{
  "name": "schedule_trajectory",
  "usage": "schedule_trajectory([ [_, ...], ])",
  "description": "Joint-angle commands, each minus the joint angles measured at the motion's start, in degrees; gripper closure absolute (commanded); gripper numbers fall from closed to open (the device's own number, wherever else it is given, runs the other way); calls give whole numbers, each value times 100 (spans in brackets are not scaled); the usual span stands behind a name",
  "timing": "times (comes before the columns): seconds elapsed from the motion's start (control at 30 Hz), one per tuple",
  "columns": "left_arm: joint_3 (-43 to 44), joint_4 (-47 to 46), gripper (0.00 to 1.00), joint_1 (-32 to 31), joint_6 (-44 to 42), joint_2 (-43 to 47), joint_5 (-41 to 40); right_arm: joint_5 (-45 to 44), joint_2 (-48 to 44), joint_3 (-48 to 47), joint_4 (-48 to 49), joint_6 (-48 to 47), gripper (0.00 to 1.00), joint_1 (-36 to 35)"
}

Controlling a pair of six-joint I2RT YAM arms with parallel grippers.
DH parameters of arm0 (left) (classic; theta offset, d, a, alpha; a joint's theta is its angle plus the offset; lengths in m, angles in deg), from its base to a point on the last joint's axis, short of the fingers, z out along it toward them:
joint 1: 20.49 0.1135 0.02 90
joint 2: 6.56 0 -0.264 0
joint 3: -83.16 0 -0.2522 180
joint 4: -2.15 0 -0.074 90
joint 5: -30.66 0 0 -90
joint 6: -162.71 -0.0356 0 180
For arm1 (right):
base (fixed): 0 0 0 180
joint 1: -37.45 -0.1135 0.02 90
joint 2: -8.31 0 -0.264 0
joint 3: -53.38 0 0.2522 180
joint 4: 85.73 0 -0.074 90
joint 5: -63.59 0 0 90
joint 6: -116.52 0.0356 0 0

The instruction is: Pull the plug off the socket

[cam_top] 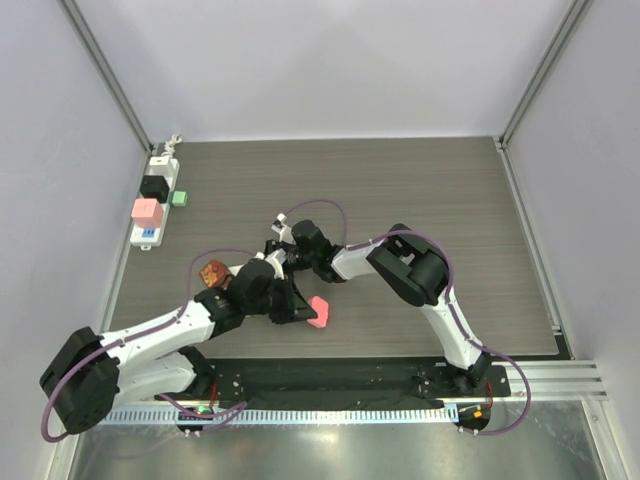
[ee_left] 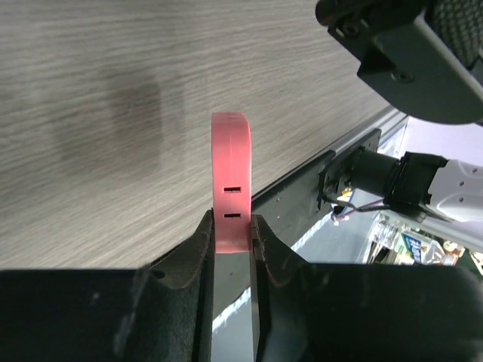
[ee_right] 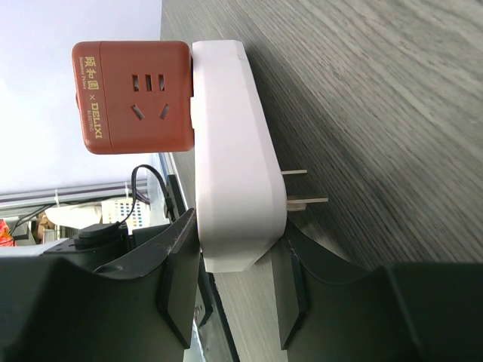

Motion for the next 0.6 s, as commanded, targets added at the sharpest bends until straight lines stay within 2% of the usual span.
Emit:
schedule_trajectory([
  [0.0,-81,-516,100,-21,78,-66,-228,-158,149,169,-399,-349,99,43],
  [0.27,-547,-763,99,-39,377,-5,-421,-123,166,170,-355,-306,99,43],
  [0.33,-644,-736,95,-30,403,57,-482,-123,175,187,-347,-305,99,43],
  [0.47,-679,-622,74,-30,404,259,-614,-123,192,178,-347,-297,99,52],
  [0.5,-679,-448,58,-30,403,346,-632,-114,192,170,-347,-297,99,52],
  [0.57,-636,-201,46,-30,386,435,-702,-114,193,169,-347,-288,99,52],
])
